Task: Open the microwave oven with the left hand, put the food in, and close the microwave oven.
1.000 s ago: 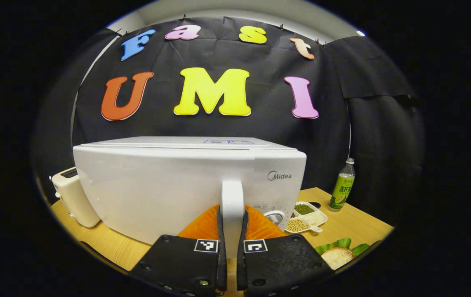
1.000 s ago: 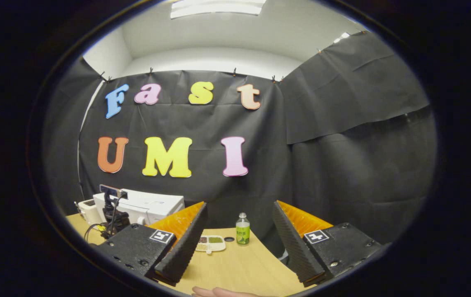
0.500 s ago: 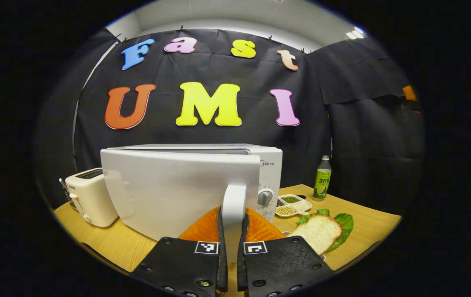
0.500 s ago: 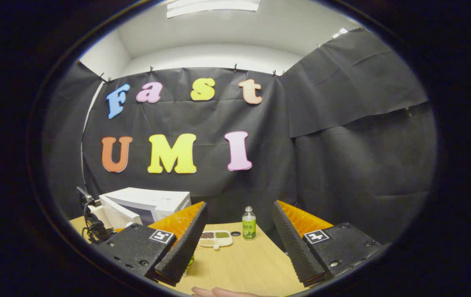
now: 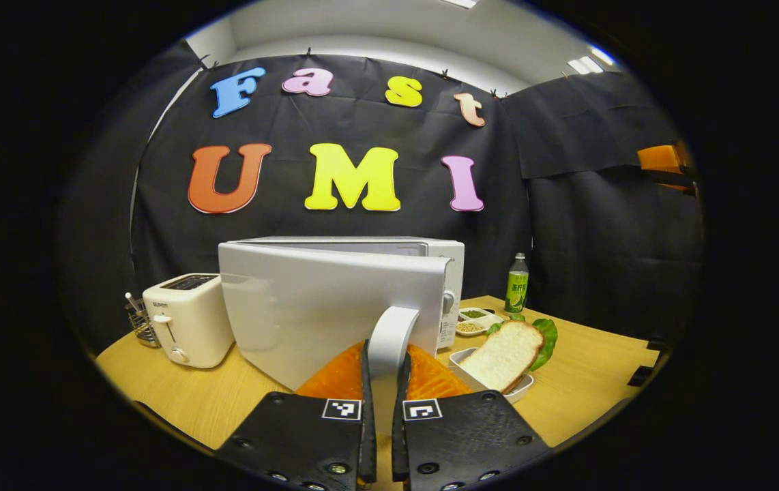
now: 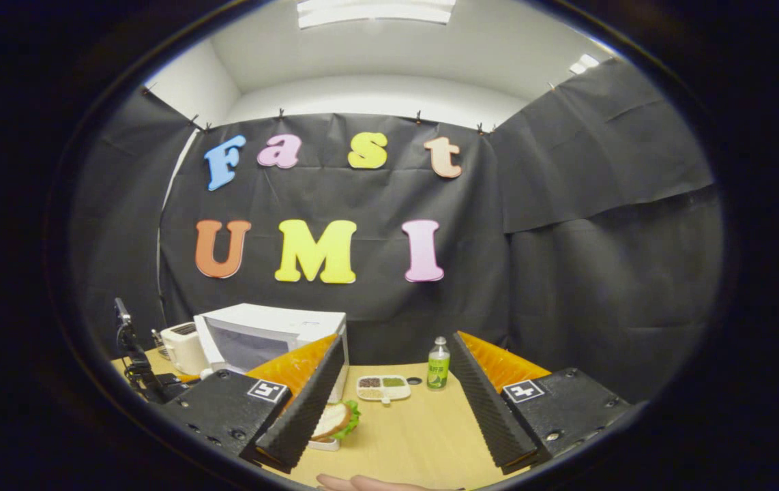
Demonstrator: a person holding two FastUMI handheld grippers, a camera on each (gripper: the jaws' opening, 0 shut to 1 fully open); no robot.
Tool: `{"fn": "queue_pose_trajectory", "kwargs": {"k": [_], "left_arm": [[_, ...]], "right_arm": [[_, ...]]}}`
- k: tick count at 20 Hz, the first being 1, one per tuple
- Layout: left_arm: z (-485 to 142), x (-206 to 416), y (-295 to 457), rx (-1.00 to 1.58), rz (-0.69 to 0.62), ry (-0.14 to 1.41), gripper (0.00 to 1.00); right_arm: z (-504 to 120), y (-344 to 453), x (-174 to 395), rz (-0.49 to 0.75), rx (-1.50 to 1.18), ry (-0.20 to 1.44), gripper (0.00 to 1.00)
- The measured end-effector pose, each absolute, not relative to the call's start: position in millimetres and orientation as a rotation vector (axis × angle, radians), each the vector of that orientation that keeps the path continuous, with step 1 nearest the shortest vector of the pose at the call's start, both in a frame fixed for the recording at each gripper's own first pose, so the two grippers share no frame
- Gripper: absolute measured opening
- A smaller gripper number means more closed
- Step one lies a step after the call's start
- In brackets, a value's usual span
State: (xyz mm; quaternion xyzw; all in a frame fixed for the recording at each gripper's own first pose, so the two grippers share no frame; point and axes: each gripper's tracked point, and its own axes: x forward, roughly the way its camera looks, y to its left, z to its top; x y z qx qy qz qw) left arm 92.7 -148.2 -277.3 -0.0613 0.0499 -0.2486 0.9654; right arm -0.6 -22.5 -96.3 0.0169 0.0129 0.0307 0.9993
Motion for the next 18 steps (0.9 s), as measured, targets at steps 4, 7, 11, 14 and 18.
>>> {"fn": "queue_pose_trajectory", "kwargs": {"k": [4, 7, 11, 14, 18], "left_arm": [[-283.1, 78.2, -101.2, -0.112, -0.479, 0.090, 0.08], [-288.3, 70.9, -64.8, -0.121, -0.450, 0.089, 0.08], [-295.5, 69.2, -13.6, -0.116, -0.389, 0.086, 0.08], [-301.2, 72.3, 17.3, -0.120, -0.357, 0.092, 0.08], [-307.9, 78.3, 52.3, -0.132, -0.339, 0.091, 0.07]], "right_arm": [[-87.9, 6.4, -14.0, 0.097, 0.026, 0.010, 1.00], [-82.3, 21.9, -17.2, 0.111, 0.018, 0.000, 1.00], [-78.6, 38.1, -21.0, 0.132, 0.015, -0.008, 0.94], [-80.1, 48.9, -21.8, 0.143, 0.012, -0.007, 0.94], [-86.9, 54.2, -20.8, 0.141, 0.008, 0.013, 0.94]]}}
